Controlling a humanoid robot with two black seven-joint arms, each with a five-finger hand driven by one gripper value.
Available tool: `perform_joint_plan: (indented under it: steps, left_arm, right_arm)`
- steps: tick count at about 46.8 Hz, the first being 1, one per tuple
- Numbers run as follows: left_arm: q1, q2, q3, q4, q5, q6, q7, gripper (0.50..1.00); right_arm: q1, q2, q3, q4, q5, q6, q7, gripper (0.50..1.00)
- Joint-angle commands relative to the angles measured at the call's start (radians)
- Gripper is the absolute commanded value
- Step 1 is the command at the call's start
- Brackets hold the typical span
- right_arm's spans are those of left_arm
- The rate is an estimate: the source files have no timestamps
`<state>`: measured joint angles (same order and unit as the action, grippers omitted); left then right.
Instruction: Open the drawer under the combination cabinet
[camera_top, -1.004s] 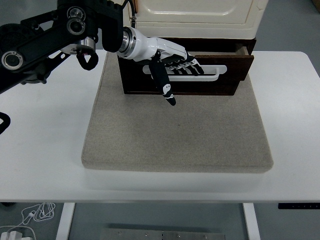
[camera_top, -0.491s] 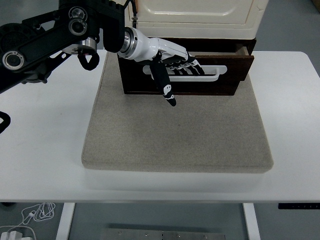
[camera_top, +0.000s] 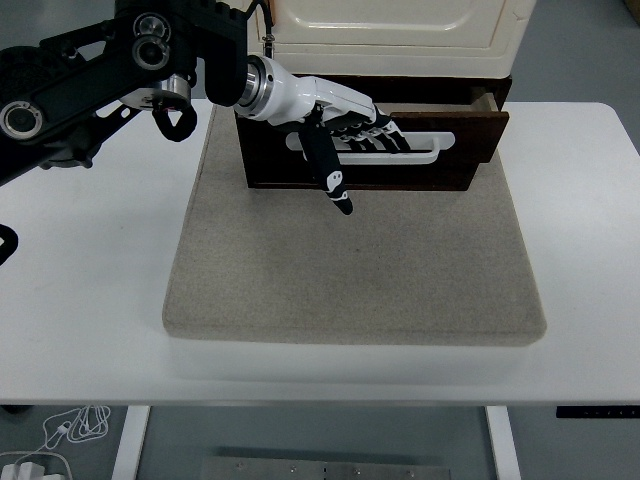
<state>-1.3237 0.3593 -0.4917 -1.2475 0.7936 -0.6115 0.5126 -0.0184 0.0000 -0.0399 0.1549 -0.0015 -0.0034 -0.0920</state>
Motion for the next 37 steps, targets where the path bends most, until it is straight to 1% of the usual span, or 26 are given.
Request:
perform_joint_plan:
  steps: [1, 37]
  left_arm:
    - [-0.002, 0.0, -0.002, -0.001, -0.002, 0.001, 0.001, 1.0]
    - [-0.002, 0.004, -0.002, -0.023, -0.03, 0.001, 0.003, 1.0]
  right_arm:
    - [0.0, 0.0, 0.0, 0.0, 0.0, 0.0, 0.0, 0.928]
    - [0.0, 0.0, 0.0, 0.0, 0.0, 0.0, 0.0, 0.928]
